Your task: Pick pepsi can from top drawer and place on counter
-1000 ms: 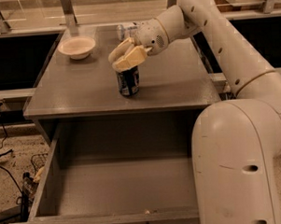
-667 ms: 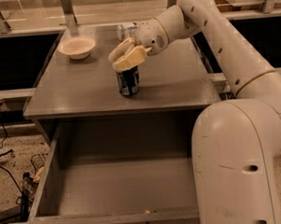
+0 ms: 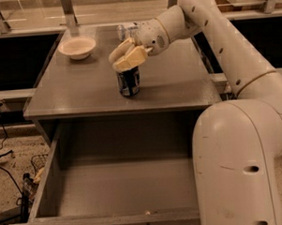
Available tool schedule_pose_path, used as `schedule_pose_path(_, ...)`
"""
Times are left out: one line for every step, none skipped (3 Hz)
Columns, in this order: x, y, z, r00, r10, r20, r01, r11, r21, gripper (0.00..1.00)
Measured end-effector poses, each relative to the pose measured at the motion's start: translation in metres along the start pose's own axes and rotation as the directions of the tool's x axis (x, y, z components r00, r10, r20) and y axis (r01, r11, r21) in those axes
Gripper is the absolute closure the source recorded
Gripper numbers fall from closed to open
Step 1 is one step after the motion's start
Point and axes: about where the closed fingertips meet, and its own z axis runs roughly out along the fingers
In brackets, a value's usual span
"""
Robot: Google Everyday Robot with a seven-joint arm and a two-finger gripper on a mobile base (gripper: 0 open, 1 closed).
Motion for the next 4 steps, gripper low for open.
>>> schedule_pose_path(0.0000, 0.0000, 0.0000, 1.000, 0.000, 0.000, 0.000, 1.0000, 0.000, 0.27)
schedule_pose_path(0.0000, 0.0000, 0.0000, 1.000, 0.000, 0.000, 0.000, 1.0000, 0.000, 0.04)
schedule_pose_path(0.0000, 0.0000, 0.0000, 1.000, 0.000, 0.000, 0.000, 1.0000, 0.000, 0.00)
schedule_pose_path(0.0000, 0.0000, 0.0000, 1.000, 0.000, 0.000, 0.000, 1.0000, 0.000, 0.00)
